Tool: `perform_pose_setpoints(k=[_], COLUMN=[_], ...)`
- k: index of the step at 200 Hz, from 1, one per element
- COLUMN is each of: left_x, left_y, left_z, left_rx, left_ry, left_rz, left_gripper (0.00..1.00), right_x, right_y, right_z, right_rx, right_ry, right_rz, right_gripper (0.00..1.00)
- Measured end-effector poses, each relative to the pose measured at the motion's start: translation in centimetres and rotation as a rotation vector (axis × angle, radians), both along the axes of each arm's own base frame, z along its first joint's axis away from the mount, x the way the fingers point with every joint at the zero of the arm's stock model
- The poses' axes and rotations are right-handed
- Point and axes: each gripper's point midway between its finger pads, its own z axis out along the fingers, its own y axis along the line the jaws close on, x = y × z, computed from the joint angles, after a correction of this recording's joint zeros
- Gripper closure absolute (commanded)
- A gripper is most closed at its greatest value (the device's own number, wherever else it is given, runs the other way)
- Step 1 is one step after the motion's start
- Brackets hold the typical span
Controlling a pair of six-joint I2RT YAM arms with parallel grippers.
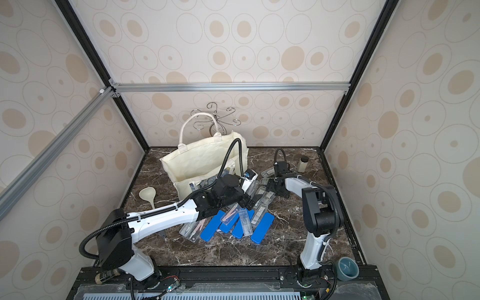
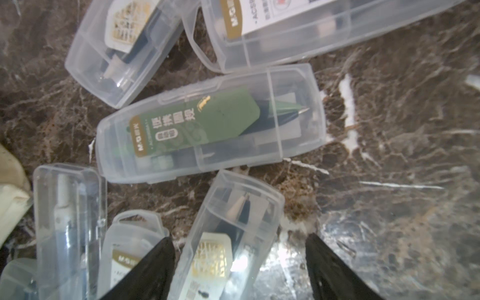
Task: Put the compass set into the canvas bag
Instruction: Pick up the compass set at the center of the board.
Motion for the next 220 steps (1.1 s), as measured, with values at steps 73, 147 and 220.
perform_pose_setpoints(k=[73, 147, 220], left_x=[0.2, 0.1, 0.1], left_y=[0.1, 0.1, -0.2], left_z=[-0.2, -0.2, -0.4], left_rx=[-0.005, -0.007, -0.016], left_ry=[-0.008, -0.008, -0.004], left_rz=[0.017, 0.014, 0.01], left_gripper=[0.0, 0.0, 0.0], right_x=[0.7, -2.3, -2.5], right_y=[-0.2, -2.2, -1.8], right_z=[-0.5, -0.8, -0.7], right_rx=[-0.058, -0.158, -0.135], right_ry=[0.005, 0.066, 0.071], right_rz=[0.01, 0.018, 0.034], right_gripper=[0.33, 0.44, 0.55])
